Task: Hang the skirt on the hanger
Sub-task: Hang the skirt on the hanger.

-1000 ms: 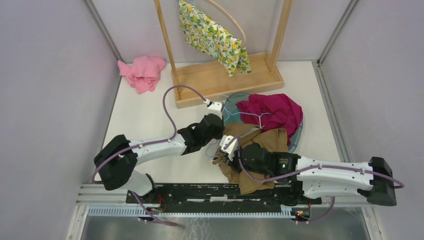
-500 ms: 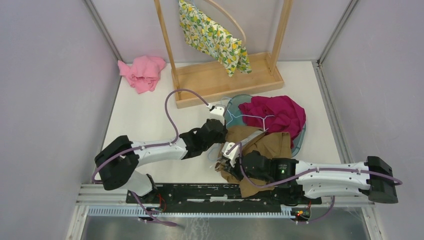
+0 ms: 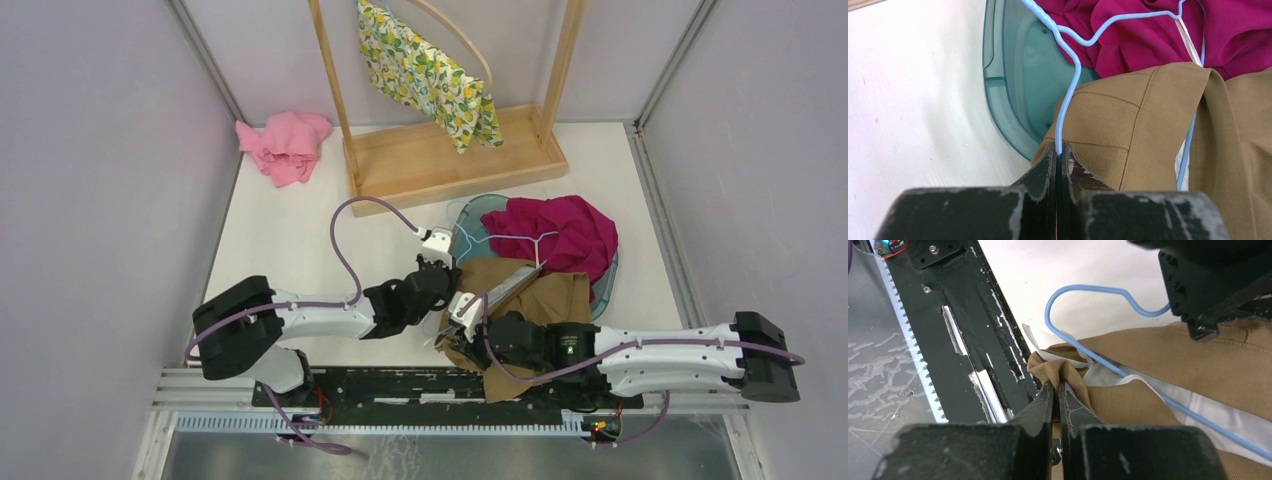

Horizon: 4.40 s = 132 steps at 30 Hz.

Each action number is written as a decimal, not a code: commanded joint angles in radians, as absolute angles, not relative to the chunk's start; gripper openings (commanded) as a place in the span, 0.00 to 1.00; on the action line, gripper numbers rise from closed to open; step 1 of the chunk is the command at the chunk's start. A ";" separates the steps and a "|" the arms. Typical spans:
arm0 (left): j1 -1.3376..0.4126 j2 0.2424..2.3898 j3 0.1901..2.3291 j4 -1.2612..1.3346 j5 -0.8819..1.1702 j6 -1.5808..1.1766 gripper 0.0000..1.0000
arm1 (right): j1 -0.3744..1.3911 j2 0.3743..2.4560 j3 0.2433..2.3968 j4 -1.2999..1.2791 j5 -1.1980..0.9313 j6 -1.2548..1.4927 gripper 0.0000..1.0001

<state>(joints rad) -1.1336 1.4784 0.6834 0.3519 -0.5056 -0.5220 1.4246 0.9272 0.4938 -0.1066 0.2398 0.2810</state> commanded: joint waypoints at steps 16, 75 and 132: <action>-1.223 1.454 0.645 0.499 -0.645 -0.357 0.03 | 1.447 0.797 0.690 -0.403 0.332 0.293 0.64; -1.491 1.582 0.695 0.840 -1.101 0.121 0.03 | 0.753 0.973 0.899 -0.411 -0.012 0.817 0.55; -1.492 1.142 0.891 -0.200 -1.072 -0.501 0.51 | 0.867 1.028 0.803 -0.314 0.076 0.811 0.01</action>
